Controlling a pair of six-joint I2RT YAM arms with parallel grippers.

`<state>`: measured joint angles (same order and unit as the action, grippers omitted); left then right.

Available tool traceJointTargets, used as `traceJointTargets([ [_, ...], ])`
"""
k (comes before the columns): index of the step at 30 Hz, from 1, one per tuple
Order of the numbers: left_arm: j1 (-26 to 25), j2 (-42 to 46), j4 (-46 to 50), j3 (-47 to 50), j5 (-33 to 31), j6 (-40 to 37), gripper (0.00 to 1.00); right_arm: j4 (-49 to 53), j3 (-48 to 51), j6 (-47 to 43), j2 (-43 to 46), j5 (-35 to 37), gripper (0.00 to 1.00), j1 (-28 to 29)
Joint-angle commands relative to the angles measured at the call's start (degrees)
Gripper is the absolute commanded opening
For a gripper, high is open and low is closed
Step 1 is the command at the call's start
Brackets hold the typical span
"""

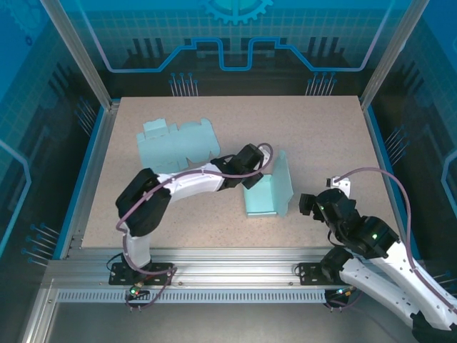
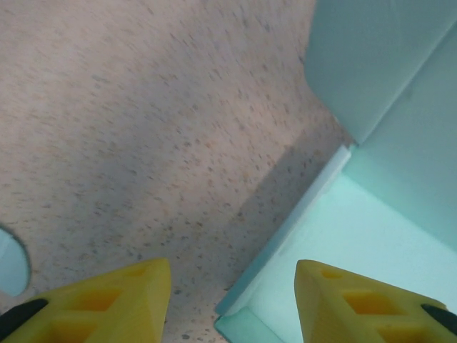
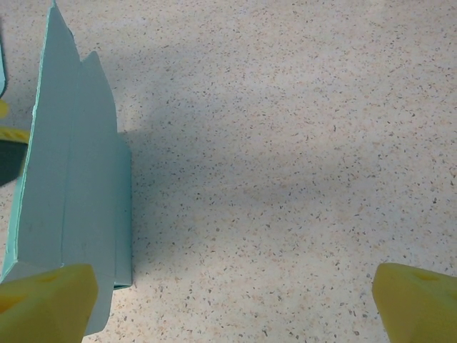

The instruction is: Fold the paper box

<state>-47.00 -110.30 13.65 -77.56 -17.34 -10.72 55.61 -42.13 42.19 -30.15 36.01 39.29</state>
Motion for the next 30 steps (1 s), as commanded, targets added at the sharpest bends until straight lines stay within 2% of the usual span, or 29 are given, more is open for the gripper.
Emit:
traceJointTargets([
  [1, 0.1, -3.8, 5.8, -3.5, 1.2, -6.0, 0.51, 1.2, -1.0, -0.4, 0.9, 1.5, 1.0, -0.7],
  [7, 0.1, -7.6, 7.3, -6.6, -1.6, -6.6, 0.49, 1.0, -1.0, -0.8, 1.3, 1.2, 1.0, -0.8],
  [20, 0.2, -10.6, 7.5, -6.1, -7.5, -5.5, 0.11, 0.6, -0.3, -0.7, 3.6, 1.4, 1.0, -0.8],
  [24, 0.2, -11.9, 8.5, -6.8, -10.7, -3.8, 0.08, 0.0, 0.0, -0.7, 3.5, 1.2, 1.0, -0.7],
  [30, 0.1, -16.3, 13.0, -9.5, -20.0, -0.4, 0.05, -0.6, 0.1, -0.9, 2.8, 0.7, 1.0, -0.8],
])
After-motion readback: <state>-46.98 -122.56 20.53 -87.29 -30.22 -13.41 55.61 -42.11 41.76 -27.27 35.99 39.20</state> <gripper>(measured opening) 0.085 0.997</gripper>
